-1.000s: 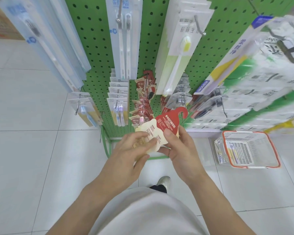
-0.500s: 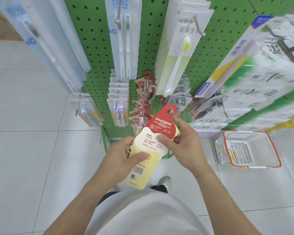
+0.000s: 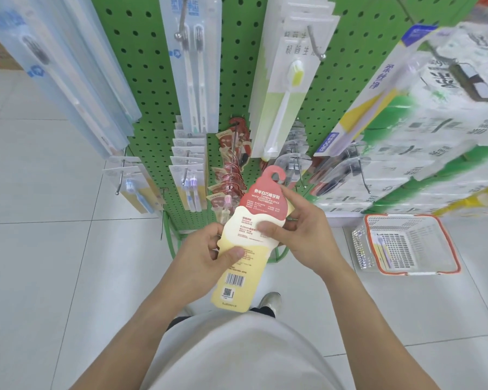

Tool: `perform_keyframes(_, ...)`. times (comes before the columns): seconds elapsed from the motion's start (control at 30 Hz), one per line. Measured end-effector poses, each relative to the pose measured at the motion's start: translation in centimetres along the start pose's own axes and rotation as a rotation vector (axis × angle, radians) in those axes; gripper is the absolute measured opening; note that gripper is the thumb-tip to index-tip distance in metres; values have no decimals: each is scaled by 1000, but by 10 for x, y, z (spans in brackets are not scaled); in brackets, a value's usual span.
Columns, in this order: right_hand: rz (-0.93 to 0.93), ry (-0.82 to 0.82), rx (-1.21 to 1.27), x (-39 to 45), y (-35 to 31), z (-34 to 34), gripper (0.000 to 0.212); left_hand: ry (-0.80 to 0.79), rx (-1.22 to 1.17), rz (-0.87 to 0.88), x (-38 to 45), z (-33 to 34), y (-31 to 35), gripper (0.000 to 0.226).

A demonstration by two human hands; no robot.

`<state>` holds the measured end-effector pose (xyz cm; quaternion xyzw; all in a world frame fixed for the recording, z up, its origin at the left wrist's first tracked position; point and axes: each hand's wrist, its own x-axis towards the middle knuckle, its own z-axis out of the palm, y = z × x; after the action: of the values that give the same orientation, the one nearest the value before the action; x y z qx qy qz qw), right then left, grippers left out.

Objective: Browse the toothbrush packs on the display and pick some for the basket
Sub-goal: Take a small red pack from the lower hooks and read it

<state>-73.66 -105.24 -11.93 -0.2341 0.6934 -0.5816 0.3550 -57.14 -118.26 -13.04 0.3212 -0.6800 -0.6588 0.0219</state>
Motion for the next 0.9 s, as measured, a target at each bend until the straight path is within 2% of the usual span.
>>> perform_keyframes(0.13, -22, 127, 15, 5, 0, -1, 36, -18, 3, -8, -1, 2, 2, 14)
perform_keyframes(0.23, -1, 167, 74, 9, 1, -1, 28, -5, 9, -12, -1, 4, 5, 15)
perform_keyframes(0.43, 36, 139, 98, 17, 5, 4, 31, 4, -35, -26, -3, 3, 6, 17)
perform_keyframes(0.53, 23, 50, 85, 19, 9, 2, 34, 24, -44, -24, -3, 3, 6, 14)
perform_keyframes(0.63, -2, -25, -17, 19, 12, -2, 56, 46, -44, -27, 0, 2, 6, 14)
perform_keyframes(0.7, -8, -25, 8, 19, 13, -2, 60, 54, -57, -27, 1, 2, 7, 15)
perform_keyframes(0.9, 16, 113, 111, 22, 7, 2, 33, 47, -65, -25, 1, 2, 8, 10)
